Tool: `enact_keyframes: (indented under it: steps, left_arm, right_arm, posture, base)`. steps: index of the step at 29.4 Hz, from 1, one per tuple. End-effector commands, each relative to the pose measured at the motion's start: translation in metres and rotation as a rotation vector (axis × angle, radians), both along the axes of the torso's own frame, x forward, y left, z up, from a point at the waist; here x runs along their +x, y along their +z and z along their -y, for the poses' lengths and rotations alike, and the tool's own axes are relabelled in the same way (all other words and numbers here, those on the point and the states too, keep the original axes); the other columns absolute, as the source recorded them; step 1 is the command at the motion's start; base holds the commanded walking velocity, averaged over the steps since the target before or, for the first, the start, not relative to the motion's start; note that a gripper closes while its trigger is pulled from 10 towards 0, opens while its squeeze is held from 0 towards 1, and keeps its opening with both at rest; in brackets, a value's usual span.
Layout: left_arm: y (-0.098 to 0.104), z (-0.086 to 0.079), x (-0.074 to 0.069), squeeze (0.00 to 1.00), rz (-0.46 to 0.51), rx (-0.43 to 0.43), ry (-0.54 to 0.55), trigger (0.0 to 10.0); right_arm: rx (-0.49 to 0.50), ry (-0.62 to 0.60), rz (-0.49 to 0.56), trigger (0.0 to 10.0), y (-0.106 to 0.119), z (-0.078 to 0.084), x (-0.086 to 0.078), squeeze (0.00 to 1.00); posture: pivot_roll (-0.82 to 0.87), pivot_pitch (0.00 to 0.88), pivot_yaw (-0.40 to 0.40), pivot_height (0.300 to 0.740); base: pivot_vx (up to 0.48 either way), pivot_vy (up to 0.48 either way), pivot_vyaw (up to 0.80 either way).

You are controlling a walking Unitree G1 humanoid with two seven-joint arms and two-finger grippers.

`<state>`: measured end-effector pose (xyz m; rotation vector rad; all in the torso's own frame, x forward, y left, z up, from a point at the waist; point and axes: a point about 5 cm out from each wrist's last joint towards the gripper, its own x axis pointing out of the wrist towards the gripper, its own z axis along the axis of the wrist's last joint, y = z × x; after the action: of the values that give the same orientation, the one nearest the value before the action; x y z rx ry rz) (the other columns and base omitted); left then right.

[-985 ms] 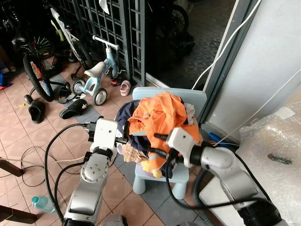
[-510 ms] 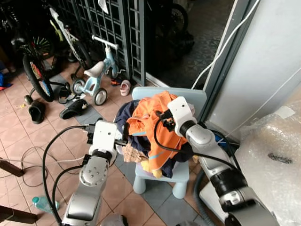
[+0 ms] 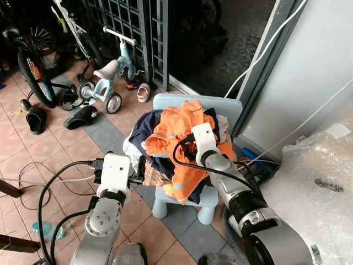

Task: Clothes washing

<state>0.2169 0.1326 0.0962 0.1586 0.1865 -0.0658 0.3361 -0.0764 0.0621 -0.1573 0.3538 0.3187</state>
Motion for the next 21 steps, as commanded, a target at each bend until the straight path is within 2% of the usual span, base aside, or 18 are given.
enact_keyframes:
  steps: [1, 6, 16, 21]
  left_arm:
    - [0.005, -0.001, -0.002, 0.0, 0.01, 0.007, 0.012, 10.0]
    - [0.008, -0.001, -0.001, 0.0, 0.011, 0.012, 0.003, 10.0]
    - [0.01, 0.002, 0.0, 0.0, 0.013, -0.011, 0.031, 10.0]
    - [0.013, -0.002, 0.01, 0.0, 0.027, -0.011, 0.055, 10.0]
  right_arm:
    - [0.006, -0.005, -0.044, 0.0, -0.008, 0.001, -0.003, 0.0]
    - [0.028, -0.001, -0.026, 0.0, -0.003, -0.004, 0.002, 0.0]
    - [0.058, 0.036, -0.05, 0.0, -0.01, -0.009, -0.004, 0.0]
    - [0.072, 0.064, -0.035, 0.0, -0.006, -0.013, -0.001, 0.0]
  posture:
    - [0.08, 0.159, -0.013, 0.74]
    - [0.08, 0.188, -0.025, 0.74]
    - [0.07, 0.181, -0.046, 0.74]
    - [0.06, 0.171, -0.055, 0.74]
  base:
    - [0.0, 0.0, 0.0]
    - [0.0, 0.0, 0.0]
    - [0.0, 0.0, 0.0]
    - [0.0, 0.0, 0.0]
